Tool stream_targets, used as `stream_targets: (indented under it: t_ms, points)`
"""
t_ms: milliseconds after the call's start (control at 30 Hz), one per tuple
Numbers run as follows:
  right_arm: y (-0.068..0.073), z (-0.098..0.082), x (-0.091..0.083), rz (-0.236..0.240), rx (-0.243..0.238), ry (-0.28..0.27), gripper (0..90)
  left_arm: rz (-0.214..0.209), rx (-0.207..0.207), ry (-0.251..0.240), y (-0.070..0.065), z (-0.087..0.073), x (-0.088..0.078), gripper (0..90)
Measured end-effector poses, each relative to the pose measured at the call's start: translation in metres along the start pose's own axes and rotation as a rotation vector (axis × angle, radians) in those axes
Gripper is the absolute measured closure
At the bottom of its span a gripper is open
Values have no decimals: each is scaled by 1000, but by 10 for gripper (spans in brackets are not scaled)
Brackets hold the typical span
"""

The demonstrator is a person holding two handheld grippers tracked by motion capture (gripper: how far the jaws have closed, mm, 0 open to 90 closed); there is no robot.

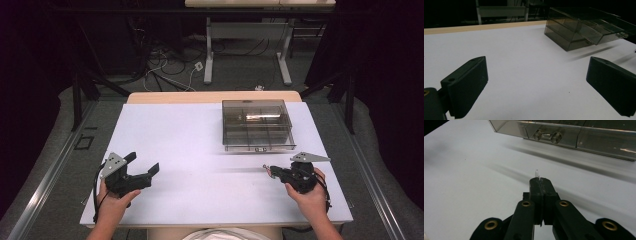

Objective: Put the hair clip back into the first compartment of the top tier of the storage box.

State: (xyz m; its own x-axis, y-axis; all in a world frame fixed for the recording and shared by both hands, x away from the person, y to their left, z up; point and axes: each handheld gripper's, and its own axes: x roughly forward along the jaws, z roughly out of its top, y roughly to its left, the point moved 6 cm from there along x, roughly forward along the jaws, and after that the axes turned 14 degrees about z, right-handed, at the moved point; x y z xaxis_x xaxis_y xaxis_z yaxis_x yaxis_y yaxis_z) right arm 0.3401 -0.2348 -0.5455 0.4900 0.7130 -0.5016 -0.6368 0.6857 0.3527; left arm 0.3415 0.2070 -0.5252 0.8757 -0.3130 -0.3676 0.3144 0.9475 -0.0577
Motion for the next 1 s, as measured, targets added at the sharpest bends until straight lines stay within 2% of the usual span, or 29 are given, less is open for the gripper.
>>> stream_targets:
  t_ms: [433, 1000]
  points:
    - [4, 12, -6, 20, 17, -29, 897, -3, -7, 0, -1, -1, 3, 5]
    - [13, 37, -8, 21, -21, -38, 897, -6, -7, -15, -1, 1, 0, 5]
